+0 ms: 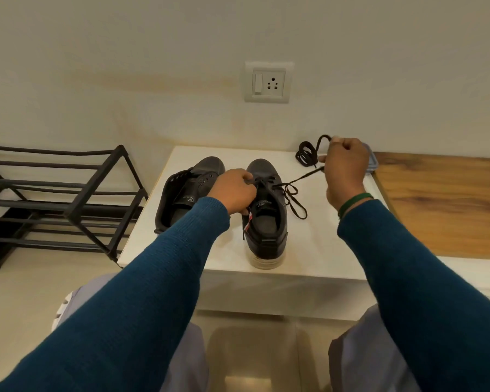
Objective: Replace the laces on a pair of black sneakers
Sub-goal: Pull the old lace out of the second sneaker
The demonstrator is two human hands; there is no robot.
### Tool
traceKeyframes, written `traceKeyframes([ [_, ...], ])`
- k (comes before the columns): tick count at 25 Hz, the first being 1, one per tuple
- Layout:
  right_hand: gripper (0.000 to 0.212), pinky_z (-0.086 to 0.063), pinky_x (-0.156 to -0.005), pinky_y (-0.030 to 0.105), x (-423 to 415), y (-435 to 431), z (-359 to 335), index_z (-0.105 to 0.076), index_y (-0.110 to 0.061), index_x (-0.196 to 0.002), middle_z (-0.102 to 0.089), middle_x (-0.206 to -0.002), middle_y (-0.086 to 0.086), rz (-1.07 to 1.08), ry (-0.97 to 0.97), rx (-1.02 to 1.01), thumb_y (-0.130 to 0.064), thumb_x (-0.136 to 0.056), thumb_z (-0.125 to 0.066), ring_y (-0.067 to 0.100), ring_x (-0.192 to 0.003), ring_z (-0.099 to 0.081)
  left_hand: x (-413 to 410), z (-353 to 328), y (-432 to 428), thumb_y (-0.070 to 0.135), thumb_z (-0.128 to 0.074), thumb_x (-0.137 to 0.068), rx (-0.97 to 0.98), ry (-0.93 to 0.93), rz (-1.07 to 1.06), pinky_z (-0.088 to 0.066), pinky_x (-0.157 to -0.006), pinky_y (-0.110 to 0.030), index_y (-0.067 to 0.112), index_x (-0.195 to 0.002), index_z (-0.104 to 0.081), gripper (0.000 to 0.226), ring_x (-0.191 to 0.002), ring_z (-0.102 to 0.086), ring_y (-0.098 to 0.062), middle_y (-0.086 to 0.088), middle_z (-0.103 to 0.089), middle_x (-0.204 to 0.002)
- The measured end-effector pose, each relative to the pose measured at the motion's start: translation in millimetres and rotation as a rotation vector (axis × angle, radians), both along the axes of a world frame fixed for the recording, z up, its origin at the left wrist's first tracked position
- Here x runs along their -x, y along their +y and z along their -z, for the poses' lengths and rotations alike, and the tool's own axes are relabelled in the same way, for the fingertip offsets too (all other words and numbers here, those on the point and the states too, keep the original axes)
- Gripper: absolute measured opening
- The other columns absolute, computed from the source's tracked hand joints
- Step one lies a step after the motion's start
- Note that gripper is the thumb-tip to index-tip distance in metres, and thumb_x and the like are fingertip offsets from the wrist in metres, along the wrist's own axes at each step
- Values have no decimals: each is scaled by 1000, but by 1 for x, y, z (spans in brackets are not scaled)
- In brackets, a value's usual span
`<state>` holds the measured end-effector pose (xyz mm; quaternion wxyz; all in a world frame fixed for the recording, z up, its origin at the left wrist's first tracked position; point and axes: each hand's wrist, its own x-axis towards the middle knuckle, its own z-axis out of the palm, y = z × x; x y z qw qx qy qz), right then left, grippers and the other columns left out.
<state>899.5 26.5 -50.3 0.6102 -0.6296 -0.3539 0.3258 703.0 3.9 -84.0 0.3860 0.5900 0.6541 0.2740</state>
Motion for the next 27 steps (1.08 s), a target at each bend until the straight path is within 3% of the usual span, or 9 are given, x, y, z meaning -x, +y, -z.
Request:
traceKeyframes([
  [2,17,-46,-57,30,-4,-2,13,-53,-13,-77,-53,-73,6,-158,-218,198,-12,-94,-54,19,-66,-52,-6,1,-2,8,-50,-93,-111,119,63,-61,-83,-37,24,-135,-57,45,-100,-67,-22,-6,-62,-127],
  [4,22,-53,-82,41,7,-9,29,-63,-7,-107,-62,-104,14,-325,-441,345,-23,-92,-60,27,-95,-60,-15,2,-4,11,-52,-91,-211,309,107,-53,-99,-43,28,-134,-60,46,-112,-60,-23,-2,-61,-130],
  [5,38,-49,-95,46,14,-14,33,-61,-10,-122,-57,-124,13,-363,-615,349,-32,-91,-60,31,-113,-55,-19,2,-3,13,-54,-91,-244,404,111,-52,-99,-44,29,-131,-62,43,-111,-59,-23,-1,-60,-128],
  [7,37,-47,-94,44,28,-21,33,-66,-18,-117,-57,-124,7,-457,-905,235,-40,-88,-58,29,-114,-54,-23,2,-2,19,-57,-92,-297,559,116,-54,-92,-43,29,-126,-64,36,-105,-60,-23,0,-60,-121],
  [11,18,-50,-58,29,37,-32,36,-68,-19,-79,-64,-72,0,-670,-914,172,-29,-82,-54,19,-69,-63,-29,5,-1,24,-56,-96,-413,781,149,-48,-75,-36,24,-116,-61,21,-93,-61,-23,-3,-60,-110],
  [17,19,-47,-64,33,33,-36,44,-65,-17,-96,-59,-84,-1,-663,-1050,106,-32,-93,-54,18,-76,-58,-28,8,1,23,-52,-97,-428,774,115,-51,-75,-38,23,-115,-63,21,-93,-63,-24,-3,-64,-106],
  [21,24,-36,-54,29,34,-39,50,-59,-21,-84,-56,-75,-4,-533,-959,109,-34,-99,-46,17,-71,-56,-34,7,2,24,-51,-100,-456,844,118,-48,-72,-35,21,-116,-63,21,-94,-63,-25,-5,-61,-110],
  [24,26,-44,-59,30,34,-41,45,-63,-21,-94,-60,-80,-3,-526,-923,123,-39,-101,-46,16,-74,-58,-38,7,5,22,-51,-99,-545,849,153,-43,-69,-34,14,-108,-63,16,-94,-59,-25,-6,-57,-111],
  [27,26,-41,-59,27,31,-40,46,-64,-17,-97,-62,-84,0,-498,-888,99,-31,-102,-43,17,-76,-58,-36,6,8,18,-51,-97,-417,435,-32,-51,-73,-37,9,-92,-66,18,-85,-60,-28,-7,-61,-95],
])
